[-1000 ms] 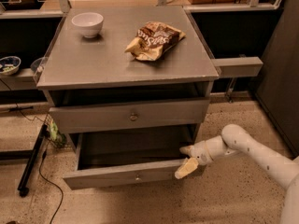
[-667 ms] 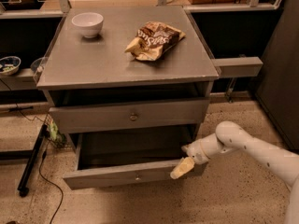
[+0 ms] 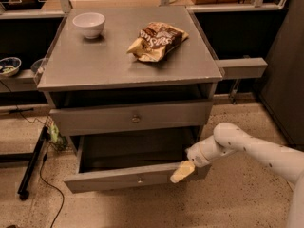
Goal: Open middle drawer
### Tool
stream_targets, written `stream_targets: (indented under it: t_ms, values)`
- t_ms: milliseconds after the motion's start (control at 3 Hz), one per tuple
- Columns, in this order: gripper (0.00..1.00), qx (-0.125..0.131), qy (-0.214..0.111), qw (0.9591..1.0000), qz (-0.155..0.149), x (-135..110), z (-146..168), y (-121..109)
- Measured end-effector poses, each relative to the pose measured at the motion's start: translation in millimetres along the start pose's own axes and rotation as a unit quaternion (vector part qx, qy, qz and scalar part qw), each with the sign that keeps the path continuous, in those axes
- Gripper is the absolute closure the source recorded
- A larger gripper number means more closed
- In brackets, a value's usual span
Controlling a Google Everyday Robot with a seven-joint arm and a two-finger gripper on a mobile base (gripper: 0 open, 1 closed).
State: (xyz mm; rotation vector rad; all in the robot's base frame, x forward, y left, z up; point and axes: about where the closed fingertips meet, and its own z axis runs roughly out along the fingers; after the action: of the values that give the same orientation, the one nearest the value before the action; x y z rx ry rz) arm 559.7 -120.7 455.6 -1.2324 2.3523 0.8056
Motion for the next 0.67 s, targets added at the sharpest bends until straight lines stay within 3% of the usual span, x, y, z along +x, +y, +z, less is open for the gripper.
stream_targets:
  t_ms: [667]
  values:
    - [0.0, -0.025, -0.005, 0.9995, 0.016, 9.3, 16.9, -3.6]
